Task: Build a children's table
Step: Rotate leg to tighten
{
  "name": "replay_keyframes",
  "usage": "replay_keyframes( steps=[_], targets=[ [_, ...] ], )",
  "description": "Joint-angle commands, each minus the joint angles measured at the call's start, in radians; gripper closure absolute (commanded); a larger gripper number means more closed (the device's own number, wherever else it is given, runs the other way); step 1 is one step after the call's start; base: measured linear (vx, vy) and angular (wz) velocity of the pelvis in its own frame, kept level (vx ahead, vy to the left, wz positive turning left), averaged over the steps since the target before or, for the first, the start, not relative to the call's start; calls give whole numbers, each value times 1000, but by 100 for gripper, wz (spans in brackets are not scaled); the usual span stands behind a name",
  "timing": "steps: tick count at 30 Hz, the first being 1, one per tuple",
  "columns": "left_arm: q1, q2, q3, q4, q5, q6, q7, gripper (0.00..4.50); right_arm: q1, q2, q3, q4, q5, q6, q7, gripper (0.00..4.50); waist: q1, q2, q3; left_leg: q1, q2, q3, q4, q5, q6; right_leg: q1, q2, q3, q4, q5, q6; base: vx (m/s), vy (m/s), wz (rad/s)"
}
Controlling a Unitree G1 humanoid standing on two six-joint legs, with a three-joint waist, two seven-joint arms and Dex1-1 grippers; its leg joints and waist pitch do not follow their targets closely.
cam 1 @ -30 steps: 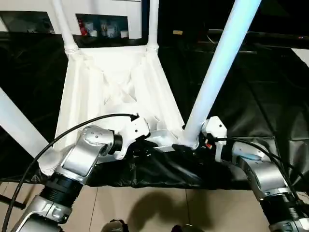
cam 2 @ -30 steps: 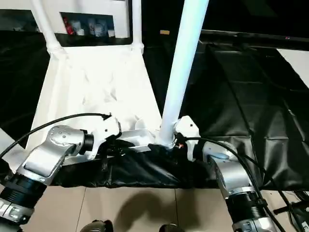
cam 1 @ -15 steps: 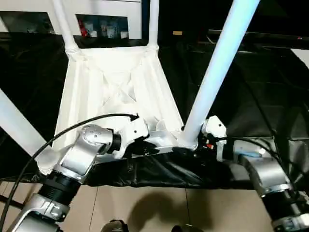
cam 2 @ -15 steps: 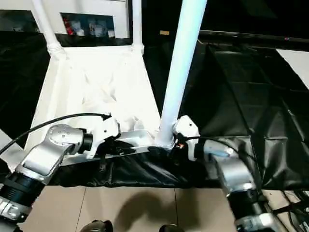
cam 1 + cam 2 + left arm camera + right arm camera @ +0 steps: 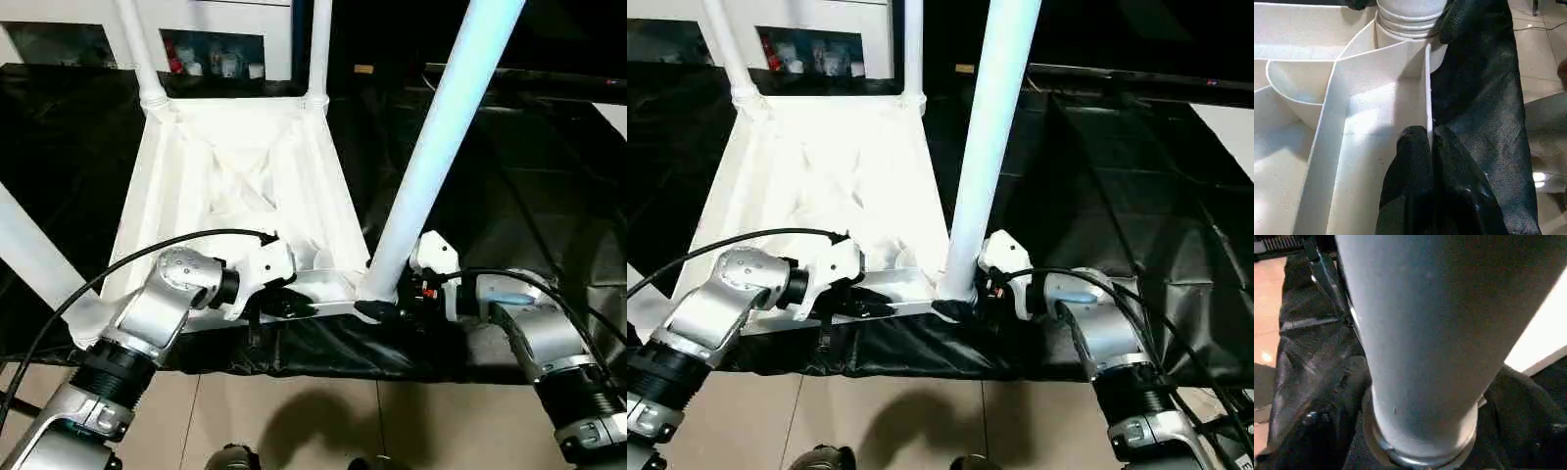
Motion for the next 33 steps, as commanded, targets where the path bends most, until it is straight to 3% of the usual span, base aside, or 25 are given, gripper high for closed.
replay_keyframes(
  steps=[1, 8, 11, 14, 17, 19, 20, 21, 23, 24, 25, 27, 29, 33],
  targets=[
    [-4, -20, -63, 9, -1, -15, -50, 450, -16, 4, 23, -4, 7, -11, 12, 102, 6, -10, -69, 19, 53, -22, -56, -146, 101, 48, -63, 50, -68, -104, -273, 0, 0, 0],
    [-10, -30, -57, 38, -4, -4, -40, 450, -5, 26, 19, -5, 21, 4, 14, 164, 12, -9, -67, 20, 54, -23, -57, -167, 83, 46, -63, 51, -70, -136, -263, 0, 0, 0],
    [-19, -72, -47, 45, 0, 30, 26, 450, 42, 65, 15, -31, 19, 19, -52, 174, 16, -4, -66, 21, 55, -24, -59, -175, 74, 44, -64, 52, -71, -142, -260, 0, 0, 0],
    [-29, -105, -47, 50, 13, 45, 77, 450, 61, 96, 4, -29, 3, 23, -132, 182, 17, -4, -58, 23, 56, -25, -66, -230, 48, 39, -65, 53, -81, -221, -241, 0, 0, 0],
    [-49, -189, -47, 73, 33, 74, 182, 450, 79, 180, -34, -8, -28, 47, -327, 184, 15, -5, -52, 30, 55, -31, -73, -309, 7, 32, -69, 53, -99, -369, -198, 0, 0, 0],
    [-65, -268, -54, 96, 51, 91, 268, 450, 83, 270, -67, 10, -49, 89, -504, 185, 5, -1, -46, 28, 56, -39, -83, -361, -27, 29, -69, 50, -106, -445, -164, 0, 0, 0],
    [-69, -296, -59, 106, 57, 93, 293, 450, 80, 308, -77, 19, -58, 100, -573, 185, 3, 10, -45, 29, 55, -42, -85, -378, -36, 26, -70, 49, -108, -456, -159, 0, 0, 0],
    [-72, -312, -62, 112, 61, 95, 307, 450, 79, 330, -81, 23, -63, 107, -611, 185, -2, 2, -48, 28, 54, -45, -88, -393, -44, 30, -70, 46, -113, -461, -144, 0, 0, 0],
    [-75, -328, -65, 119, 66, 95, 324, 450, 75, 353, -87, 32, -75, 110, -664, 185, -9, 0, -44, 30, 49, -47, -90, -423, -41, 25, -70, 45, -122, -499, -122, 0, 0, 0],
    [-78, -349, -80, 129, 77, 93, 341, 450, 64, 390, -91, 51, -91, 114, -736, 185, -10, 6, -41, 36, 48, -48, -89, -448, -38, 18, -73, 47, -129, -536, -110, 0, 0, 0],
    [-81, -362, -88, 139, 88, 87, 349, 450, 61, 409, -89, 51, -99, 103, -761, 185, -12, 6, -40, 38, 48, -49, -89, -459, -39, 15, -73, 47, -133, -553, -105, 0, 0, 0],
    [-84, -374, -99, 153, 106, 74, 348, 450, 67, 428, -90, 28, -100, 85, -766, 130, -18, 8, -36, 42, 48, -57, -97, -506, -47, 21, -73, 37, -145, -602, -79, 0, 0, 0],
    [-84, -374, -101, 157, 115, 64, 346, 450, 74, 433, -103, 8, -87, 91, -759, 116, -17, 11, -39, 52, 50, -58, -101, -517, -47, 22, -74, 36, -151, -574, -78, 0, 0, 0],
    [-72, -330, -94, 140, 92, 41, 266, 450, 102, 376, -109, -66, -30, 126, -660, 74, -11, 8, -42, 45, 54, -49, -108, -466, -22, 24, -70, 50, -137, -413, -119, 0, 0, 0]
  ],
)
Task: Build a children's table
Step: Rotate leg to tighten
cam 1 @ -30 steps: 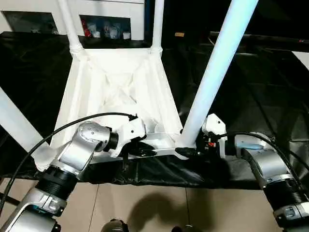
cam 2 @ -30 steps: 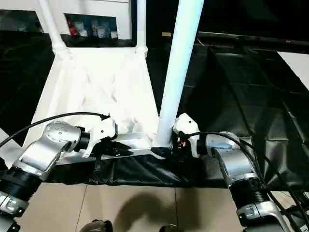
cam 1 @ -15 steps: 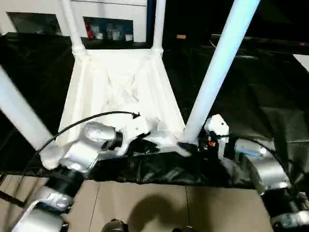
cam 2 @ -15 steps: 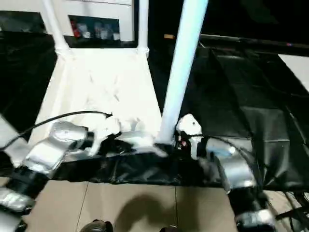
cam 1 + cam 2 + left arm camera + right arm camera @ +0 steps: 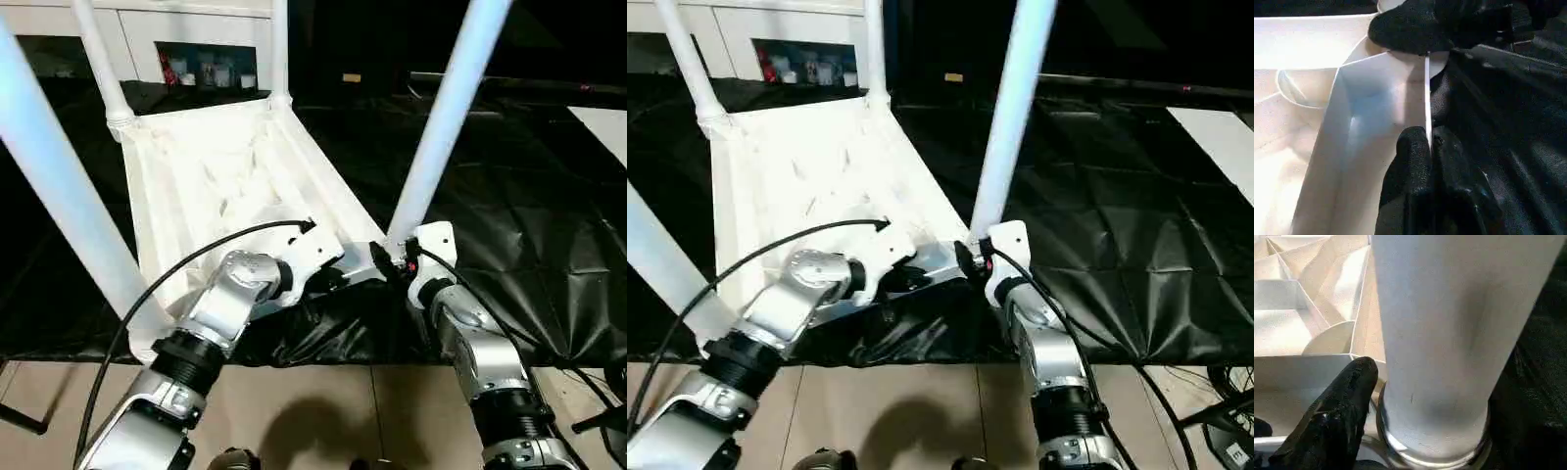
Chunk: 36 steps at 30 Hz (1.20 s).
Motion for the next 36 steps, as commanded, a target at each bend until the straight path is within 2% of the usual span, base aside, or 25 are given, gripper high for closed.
replay_keyframes(
  steps=[1, 3, 5, 7, 8, 10, 11, 12, 14, 15, 18, 21, 24, 27, 29, 30, 31, 34, 36],
  targets=[
    [7, -44, -107, -16, -56, -46, -94, 450, 8, 18, 107, -30, 41, 30, 135, 68, -2, 3, -41, 27, 66, -44, -91, -463, -18, 5, -67, 47, -84, -411, -122, 0, 0, 0],
    [11, -21, -104, -23, -65, -53, -132, 450, 17, -23, 129, -52, 36, 27, 194, 47, 1, 0, -45, 17, 66, -39, -89, -385, 6, 14, -70, 51, -75, -328, -148, 0, 0, 0],
    [19, 25, -99, -39, -79, -82, -214, 450, 33, -108, 162, -88, 45, 21, 328, 47, 7, -2, -48, 18, 66, -33, -82, -332, 33, 18, -67, 51, -68, -263, -167, 28, -13, 3],
    [20, 38, -97, -42, -81, -88, -233, 450, 36, -133, 168, -95, 50, 14, 368, 47, 8, -7, -47, 21, 66, -24, -76, -315, 56, 11, -68, 56, -68, -250, -187, 57, -36, 10],
    [20, 58, -93, -46, -85, -94, -262, 450, 40, -174, 179, -107, 62, 7, 439, 47, 14, -5, -49, 31, 68, -20, -71, -312, 60, 4, -69, 58, -69, -265, -201, 62, -60, 18],
    [19, 76, -91, -48, -88, -101, -288, 450, 43, -211, 188, -118, 72, 4, 504, 47, 21, -9, -58, 22, 68, -16, -66, -238, 80, 19, -68, 57, -56, -194, -219, 65, -58, 13],
    [19, 88, -89, -48, -91, -109, -307, 450, 43, -231, 192, -121, 77, 3, 540, 47, 24, -6, -60, 13, 68, -17, -64, -167, 100, 25, -66, 55, -43, -110, -234, 67, -39, 0],
    [20, 98, -89, -49, -94, -114, -324, 450, 42, -248, 194, -124, 84, 4, 573, 47, 27, -7, -62, 11, 67, -17, -59, -123, 117, 28, -63, 51, -34, -39, -251, 67, -39, 0],
    [20, 138, -90, -56, -117, -133, -395, 450, 27, -301, 206, -127, 111, 1, 681, 47, 29, -9, -63, 11, 66, -14, -53, -97, 133, 29, -63, 52, -24, 26, -276, 28, -12, 0],
    [19, 142, -90, -57, -120, -134, -402, 450, 24, -306, 207, -127, 114, 1, 693, 61, 29, -11, -67, 6, 63, -15, -48, -80, 147, 36, -62, 51, -16, 57, -287, 0, 0, 0],
    [7, 179, -93, -44, -122, -152, -467, 450, 0, -334, 215, -113, 127, 0, 774, 80, 36, -9, -71, 5, 67, -14, -41, -40, 173, 32, -59, 46, -6, 110, -306, 0, 0, 0],
    [-5, 190, -91, -26, -126, -165, -499, 450, -19, -350, 227, -94, 128, -10, 815, 103, 37, -8, -65, 2, 70, -14, -42, -70, 164, 26, -59, 44, -9, 55, -308, 0, 0, 0],
    [-20, 196, -90, -3, -125, -175, -515, 450, -35, -359, 242, -72, 116, -24, 841, 120, 31, -10, -55, 8, 72, -17, -53, -207, 93, 20, -67, 48, -33, -176, -270, 0, 0, 0],
    [-32, 201, -91, 18, -125, -186, -529, 450, -46, -362, 251, -57, 116, -34, 862, 158, 31, -12, -53, 11, 72, -19, -58, -246, 62, 16, -69, 51, -41, -257, -240, 0, 0, 0],
    [-39, 202, -89, 30, -124, -191, -534, 450, -48, -364, 257, -53, 111, -42, 874, 161, 31, -11, -55, 8, 73, -20, -59, -228, 59, 18, -69, 52, -38, -238, -233, 0, 0, 0],
    [-42, 202, -86, 38, -124, -193, -537, 450, -46, -364, 263, -53, 106, -46, 881, 171, 31, -12, -57, 7, 72, -19, -56, -203, 69, 19, -68, 51, -33, -189, -242, 0, 0, 0],
    [-43, 202, -85, 40, -123, -194, -539, 450, -46, -364, 264, -53, 105, -47, 882, 173, 31, -12, -57, 7, 72, -19, -56, -203, 69, 19, -68, 51, -33, -189, -242, 0, 0, 0],
    [-44, 191, -69, 55, -115, -202, -499, 450, -35, -353, 267, -55, 104, -55, 870, 176, 32, -13, -63, 4, 70, -17, -50, -154, 97, 23, -66, 49, -24, -107, -263, 0, 0, 0],
    [-44, 166, -46, 73, -112, -200, -431, 450, -23, -330, 256, -52, 108, -63, 832, 176, 34, -13, -62, 5, 70, -16, -50, -161, 100, 21, -68, 49, -27, -116, -268, 0, 0, 0]
  ],
)
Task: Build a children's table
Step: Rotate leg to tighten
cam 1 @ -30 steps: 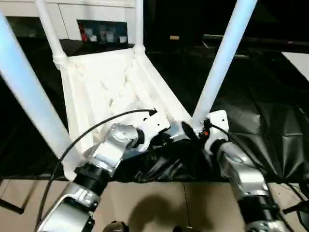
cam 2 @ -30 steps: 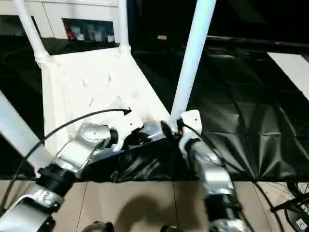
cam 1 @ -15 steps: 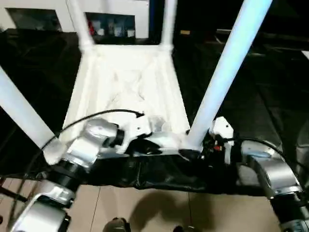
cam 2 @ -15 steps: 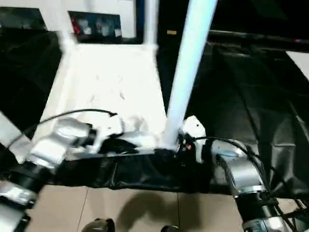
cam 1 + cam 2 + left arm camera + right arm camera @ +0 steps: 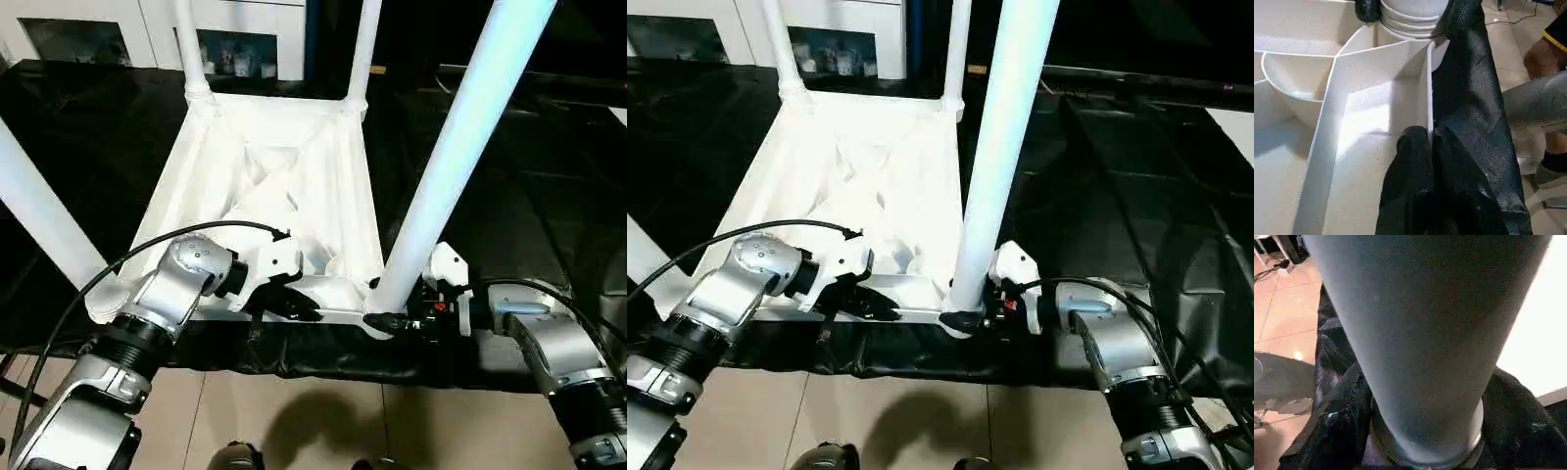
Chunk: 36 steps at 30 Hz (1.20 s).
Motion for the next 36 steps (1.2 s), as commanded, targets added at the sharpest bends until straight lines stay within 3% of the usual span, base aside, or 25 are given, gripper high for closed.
replay_keyframes(
  steps=[1, 5, 7, 9, 11, 13, 14, 18, 19, 20, 23, 24, 26, 29, 31, 36],
  targets=[
    [-10, -62, -24, 19, 1, -2, 71, 450, 3, 45, 53, -11, -6, -12, -21, 176, -2, -11, -63, 22, 60, -23, -61, -166, 93, 40, -68, 49, -69, -130, -265, 0, 0, 0],
    [-1, -118, 14, -3, -15, 37, 165, 450, 16, 126, 7, 13, -11, 11, -177, 177, -3, -9, -57, 27, 62, -27, -70, -252, 48, 34, -73, 51, -87, -291, -232, 0, 0, 0],
    [4, -131, 19, -17, -13, 48, 191, 450, 18, 155, -7, 21, -17, 16, -234, 177, -9, -11, -55, 23, 62, -33, -77, -280, 20, 34, -75, 49, -93, -363, -199, 0, 0, 0],
    [6, -135, 20, -22, -13, 51, 200, 450, 18, 163, -12, 24, -19, 18, -253, 178, -13, -12, -56, 17, 60, -38, -80, -283, 13, 38, -75, 47, -96, -394, -175, 0, 0, 0],
    [29, -177, 17, -67, -6, 87, 258, 450, 30, 244, -41, 16, -23, 40, -397, 178, -14, -10, -54, 25, 63, -34, -79, -293, 13, 27, -75, 53, -98, -379, -176, 0, 0, 0],
    [50, -220, 13, -98, 10, 116, 331, 450, 53, 316, -56, 1, -39, 45, -516, 178, -22, -12, -55, 17, 61, -38, -84, -286, 3, 33, -73, 49, -95, -375, -168, 0, 0, 0],
    [57, -240, 12, -105, 20, 127, 368, 450, 58, 345, -64, 4, -62, 47, -584, 178, -24, -10, -54, 23, 62, -35, -83, -292, 1, 25, -71, 52, -96, -364, -170, 0, 0, 0],
    [73, -310, 7, -106, 46, 148, 484, 450, 66, 425, -94, 24, -89, 24, -747, 178, -32, -10, -52, 21, 57, -34, -82, -291, 6, 24, -71, 54, -100, -371, -160, 0, 0, 0],
    [76, -322, 1, -105, 49, 145, 494, 450, 67, 429, -91, 24, -90, 12, -752, 143, -32, -11, -52, 20, 56, -34, -81, -291, 12, 24, -69, 54, -102, -371, -153, 0, 0, 0],
    [78, -323, -2, -105, 50, 143, 494, 450, 67, 427, -89, 23, -92, 9, -751, 108, -32, -11, -53, 21, 55, -33, -80, -290, 17, 24, -69, 54, -103, -370, -150, 0, 0, 0],
    [87, -321, -13, -118, 47, 137, 466, 450, 72, 432, -109, -5, -58, 23, -731, 108, -32, -7, -55, 17, 53, -32, -79, -260, 40, 27, -65, 56, -99, -320, -147, 0, 0, 0],
    [92, -311, -19, -128, 44, 135, 441, 450, 75, 426, -112, -28, -45, 42, -711, 87, -31, -6, -55, 16, 54, -32, -79, -254, 47, 27, -64, 56, -97, -299, -151, 0, 0, 0],
    [96, -302, -22, -136, 43, 135, 425, 450, 79, 415, -103, -42, -49, 44, -694, 61, -30, -4, -57, 18, 55, -30, -78, -244, 54, 27, -61, 56, -94, -265, -159, 0, 0, 0],
    [99, -248, -22, -156, 30, 123, 343, 450, 91, 322, -52, -85, -77, 46, -591, 23, -29, -7, -62, 14, 53, -29, -72, -197, 73, 35, -60, 55, -85, -189, -177, 0, 0, 0],
    [98, -233, -22, -159, 26, 121, 318, 450, 93, 293, -42, -90, -73, 47, -554, 23, -29, -8, -62, 12, 50, -25, -67, -157, 101, 36, -60, 55, -79, -122, -197, 0, 0, 0],
    [86, -149, -33, -152, 16, 87, 176, 450, 85, 165, -36, -109, -21, 60, -334, 23, -18, -8, -61, 16, 54, -24, -64, -160, 117, 39, -61, 52, -78, -143, -214, 0, 0, 0]
  ],
)
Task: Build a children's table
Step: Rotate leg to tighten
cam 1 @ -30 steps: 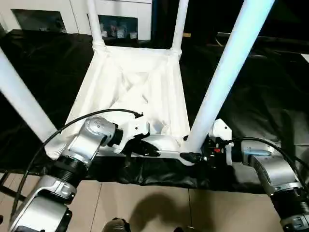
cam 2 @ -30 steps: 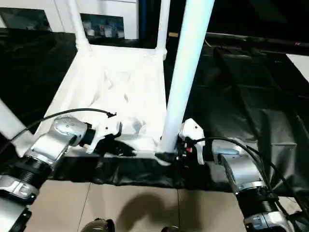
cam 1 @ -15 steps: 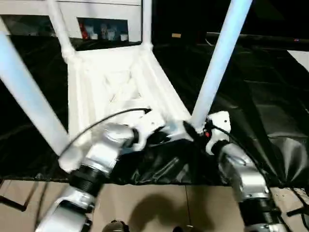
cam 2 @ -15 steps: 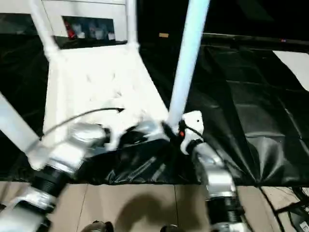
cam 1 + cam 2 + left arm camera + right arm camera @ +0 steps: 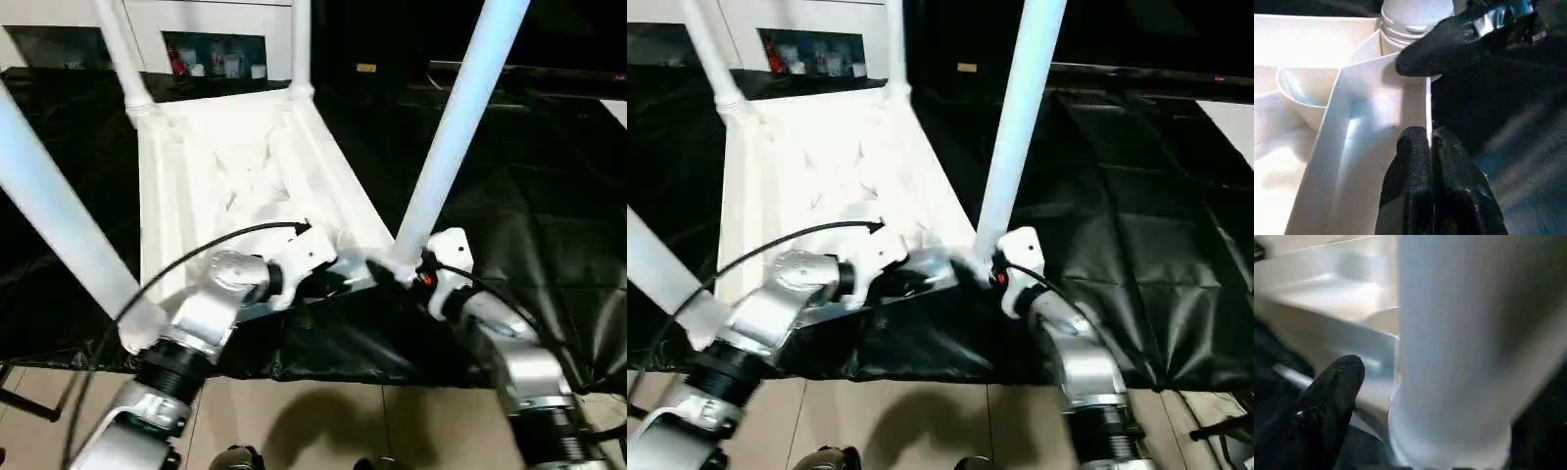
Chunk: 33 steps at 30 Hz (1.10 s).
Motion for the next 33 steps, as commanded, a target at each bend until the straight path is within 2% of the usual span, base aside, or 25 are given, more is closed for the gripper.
replay_keyframes(
  steps=[1, 2, 3, 5, 6, 9, 10, 12, 14, 15, 18, 20, 24, 28, 30, 33],
  targets=[
    [-2, -13, -82, -6, -44, -37, -108, 450, -5, -16, 82, -30, 30, 17, 133, 23, -2, -13, -55, 16, 58, -23, -56, -166, 117, 41, -62, 50, -76, -141, -226, 0, 0, 0],
    [-7, 2, -85, -2, -44, -41, -130, 450, -8, -41, 89, -31, 37, 16, 177, 23, -1, -16, -54, 16, 58, -24, -58, -167, 113, 43, -59, 49, -75, -141, -224, 0, 0, 0],
    [-16, 25, -90, 6, -47, -47, -166, 450, -15, -81, 102, -30, 49, 19, 251, 23, -1, -14, -55, 18, 60, -25, -57, -169, 112, 41, -61, 49, -73, -137, -231, 0, 0, 0],
    [-19, 31, -91, 9, -49, -47, -178, 450, -19, -94, 105, -28, 54, 24, 276, 23, -2, -15, -55, 19, 61, -24, -57, -163, 110, 41, -60, 49, -69, -105, -249, 0, 0, 0],
    [-25, 48, -100, 17, -52, -52, -216, 450, -33, -115, 113, -11, 51, 19, 317, 23, -2, -19, -55, 19, 60, -24, -55, -153, 114, 42, -61, 49, -66, -86, -260, 0, 0, 0],
    [-36, 64, -104, 33, -54, -60, -252, 450, -55, -143, 126, 13, 49, 5, 375, 23, 0, -24, -55, 18, 57, -21, -51, -149, 122, 45, -64, 49, -66, -91, -271, 0, 0, 0],
    [-41, 68, -105, 39, -55, -60, -265, 450, -64, -150, 131, 18, 53, 5, 394, 47, 2, -25, -54, 19, 59, -21, -51, -148, 121, 44, -65, 50, -67, -102, -270, 0, 0, 0],
    [-53, 75, -105, 57, -58, -69, -289, 450, -87, -163, 143, 33, 57, 1, 434, 55, 7, -24, -55, 21, 60, -21, -52, -148, 117, 43, -65, 49, -66, -116, -270, 0, 0, 0],
    [-59, 79, -106, 64, -59, -73, -299, 450, -99, -165, 147, 39, 58, -4, 443, 73, 9, -24, -56, 21, 61, -21, -51, -143, 114, 44, -65, 49, -64, -109, -275, 0, 0, 0],
    [-61, 81, -107, 66, -59, -74, -302, 450, -103, -165, 149, 41, 58, -6, 446, 97, 10, -24, -56, 21, 60, -21, -50, -138, 116, 43, -64, 49, -63, -100, -277, 0, 0, 0],
    [-70, 84, -103, 80, -57, -82, -304, 450, -119, -164, 152, 50, 54, -14, 464, 104, 10, -25, -58, 20, 60, -21, -49, -129, 118, 45, -66, 48, -60, -81, -283, 0, 0, 0],
    [-72, 85, -102, 86, -57, -88, -306, 450, -122, -165, 158, 52, 49, -21, 470, 135, 11, -25, -58, 20, 61, -21, -49, -127, 119, 45, -65, 48, -59, -79, -284, 0, 0, 0],
    [-72, 81, -93, 98, -55, -98, -296, 450, -112, -162, 166, 50, 40, -35, 469, 165, 14, -26, -59, 19, 60, -20, -47, -117, 125, 46, -64, 47, -56, -61, -289, 0, 0, 0],
    [-65, 73, -82, 100, -58, -102, -275, 450, -92, -152, 166, 40, 35, -42, 444, 179, 15, -24, -58, 21, 60, -20, -48, -133, 118, 45, -66, 48, -60, -84, -284, 0, 0, 0],
    [-55, 52, -67, 96, -62, -98, -230, 450, -64, -124, 150, 26, 38, -44, 388, 181, 15, -20, -56, 21, 61, -21, -50, -141, 113, 43, -66, 48, -61, -91, -283, 0, 0, 0],
    [-49, 25, -54, 94, -60, -101, -175, 450, -39, -83, 125, 19, 47, -48, 321, 183, 14, -21, -53, 23, 62, -22, -54, -181, 96, 41, -68, 49, -71, -154, -270, 0, 0, 0]
  ],
)
